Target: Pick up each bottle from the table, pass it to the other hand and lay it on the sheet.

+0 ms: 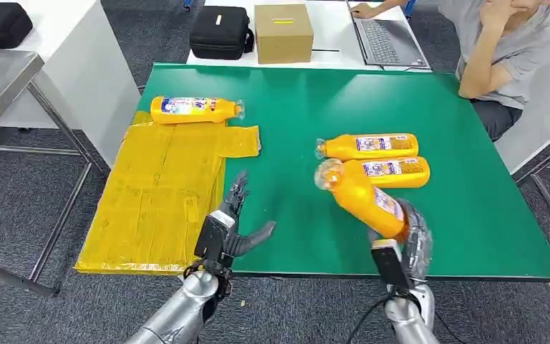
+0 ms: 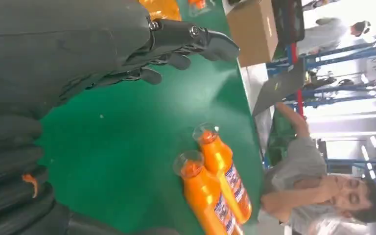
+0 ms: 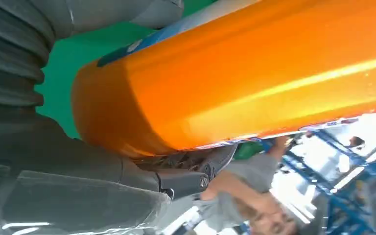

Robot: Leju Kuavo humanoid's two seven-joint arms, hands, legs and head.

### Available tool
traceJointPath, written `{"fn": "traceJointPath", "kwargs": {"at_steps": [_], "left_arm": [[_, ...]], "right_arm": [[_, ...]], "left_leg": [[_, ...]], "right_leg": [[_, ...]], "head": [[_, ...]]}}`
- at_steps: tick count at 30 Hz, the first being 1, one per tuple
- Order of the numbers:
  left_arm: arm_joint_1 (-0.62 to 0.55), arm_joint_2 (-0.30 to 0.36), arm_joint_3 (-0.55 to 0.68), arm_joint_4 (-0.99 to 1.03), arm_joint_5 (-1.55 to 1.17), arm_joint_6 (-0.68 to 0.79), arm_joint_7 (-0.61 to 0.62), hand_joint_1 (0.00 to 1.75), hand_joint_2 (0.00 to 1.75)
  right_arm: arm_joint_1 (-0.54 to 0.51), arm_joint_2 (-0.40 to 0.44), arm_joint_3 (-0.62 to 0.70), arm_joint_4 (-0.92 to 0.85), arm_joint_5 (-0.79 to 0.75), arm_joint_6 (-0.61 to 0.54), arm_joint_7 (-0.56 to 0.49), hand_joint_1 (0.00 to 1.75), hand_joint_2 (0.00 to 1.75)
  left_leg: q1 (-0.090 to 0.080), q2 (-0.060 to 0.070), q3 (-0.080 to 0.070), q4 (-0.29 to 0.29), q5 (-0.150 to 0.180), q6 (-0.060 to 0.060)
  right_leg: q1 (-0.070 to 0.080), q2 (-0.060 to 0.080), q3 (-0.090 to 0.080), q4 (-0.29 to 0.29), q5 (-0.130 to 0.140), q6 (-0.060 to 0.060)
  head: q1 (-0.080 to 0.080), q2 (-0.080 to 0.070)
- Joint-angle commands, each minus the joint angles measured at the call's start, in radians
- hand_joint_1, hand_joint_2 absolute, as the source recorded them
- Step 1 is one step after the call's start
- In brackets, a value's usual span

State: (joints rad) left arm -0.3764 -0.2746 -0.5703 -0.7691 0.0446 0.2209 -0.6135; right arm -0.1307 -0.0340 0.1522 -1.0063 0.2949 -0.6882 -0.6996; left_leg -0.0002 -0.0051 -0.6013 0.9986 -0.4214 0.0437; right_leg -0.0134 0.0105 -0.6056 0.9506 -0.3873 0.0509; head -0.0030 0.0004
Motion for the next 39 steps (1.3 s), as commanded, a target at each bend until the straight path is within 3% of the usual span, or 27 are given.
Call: {"fn": "traceJointPath", "kwargs": {"at_steps": [1,6,20,39], "left_arm": [[-0.028,0.001,-0.090,0.077,0.001,-0.030,0.028,0.00,1.75],[-0.038,-0.024,-0.112,0.100,0.019,-0.061,0.039,0.00,1.75],[-0.047,-0.034,-0.124,0.104,0.029,-0.075,0.042,0.00,1.75],[-0.106,-0.074,-0.092,0.056,0.179,0.055,-0.006,0.00,1.75]], "right_arm": [[-0.028,0.093,-0.011,-0.069,0.054,-0.010,0.001,1.75,1.75],[-0.045,0.142,-0.006,-0.076,0.057,-0.010,0.001,1.75,1.75],[-0.043,0.160,0.006,-0.102,0.054,-0.010,0.001,1.75,1.75],[-0.063,0.216,0.129,-0.076,0.128,-0.010,0.001,1.75,1.75]], "left_leg": [[0.000,0.002,0.002,0.000,-0.002,-0.002],[0.000,0.002,0.001,0.000,-0.001,-0.002],[0.000,0.001,0.000,0.000,-0.001,-0.002],[0.000,0.001,-0.001,0.000,0.000,-0.002]], "right_leg": [[0.000,0.001,0.002,0.000,-0.001,-0.002],[0.000,0.001,0.001,0.001,-0.001,-0.002],[0.000,0.000,-0.001,0.001,-0.001,-0.001],[0.000,0.001,-0.002,0.001,0.000,-0.001]], "head": [[0.000,0.000],[0.000,0.000],[0.000,0.000],[0.000,0.000]]}}
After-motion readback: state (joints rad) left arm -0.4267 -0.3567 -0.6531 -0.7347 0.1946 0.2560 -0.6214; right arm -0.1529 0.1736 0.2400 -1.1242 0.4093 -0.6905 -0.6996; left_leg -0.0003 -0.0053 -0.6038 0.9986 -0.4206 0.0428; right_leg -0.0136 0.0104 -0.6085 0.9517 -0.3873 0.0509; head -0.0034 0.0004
